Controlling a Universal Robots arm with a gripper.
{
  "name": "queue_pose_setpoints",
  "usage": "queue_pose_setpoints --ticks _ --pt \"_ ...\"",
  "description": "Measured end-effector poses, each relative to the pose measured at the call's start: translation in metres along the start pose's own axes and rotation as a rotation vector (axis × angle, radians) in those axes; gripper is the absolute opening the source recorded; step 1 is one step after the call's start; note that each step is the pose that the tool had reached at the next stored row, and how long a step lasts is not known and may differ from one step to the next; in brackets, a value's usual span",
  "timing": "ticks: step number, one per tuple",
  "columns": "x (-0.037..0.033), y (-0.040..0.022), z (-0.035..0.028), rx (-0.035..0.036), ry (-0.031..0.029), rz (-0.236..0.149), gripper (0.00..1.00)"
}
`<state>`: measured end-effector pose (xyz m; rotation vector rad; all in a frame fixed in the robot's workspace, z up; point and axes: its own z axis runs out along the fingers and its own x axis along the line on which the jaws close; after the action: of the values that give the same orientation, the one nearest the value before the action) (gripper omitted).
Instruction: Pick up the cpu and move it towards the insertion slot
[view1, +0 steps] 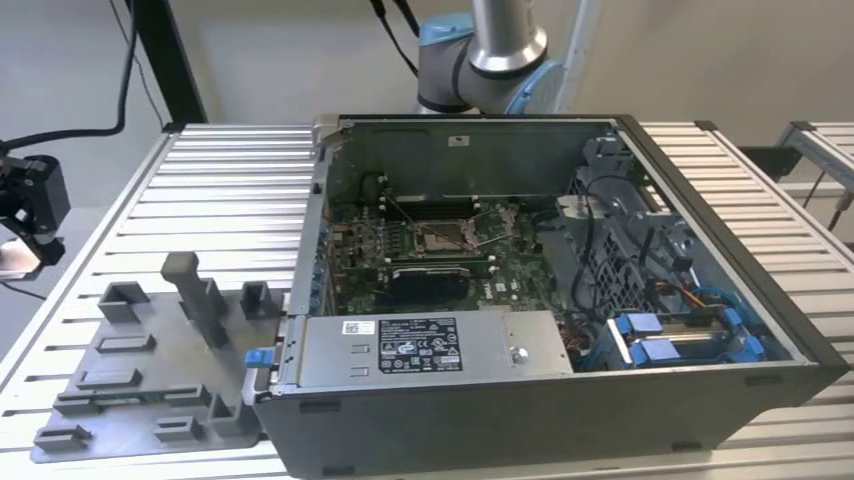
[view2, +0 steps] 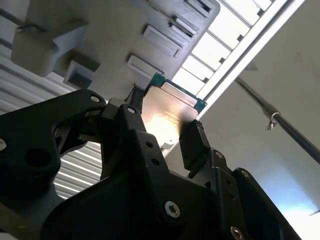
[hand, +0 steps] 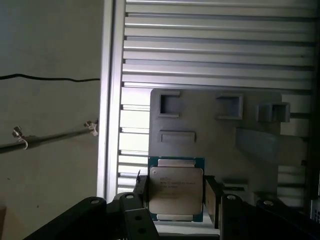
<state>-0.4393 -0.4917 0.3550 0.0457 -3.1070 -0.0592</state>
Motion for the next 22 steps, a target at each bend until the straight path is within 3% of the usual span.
queue_pose_setpoints --ticks 13,22 --pt "0.0006 0.0007 -0.0177 -0.0001 0.0000 0.000 0.00" --pt "0.0005 0.0007 -0.0187 0.0000 0.0001 0.000 0.00"
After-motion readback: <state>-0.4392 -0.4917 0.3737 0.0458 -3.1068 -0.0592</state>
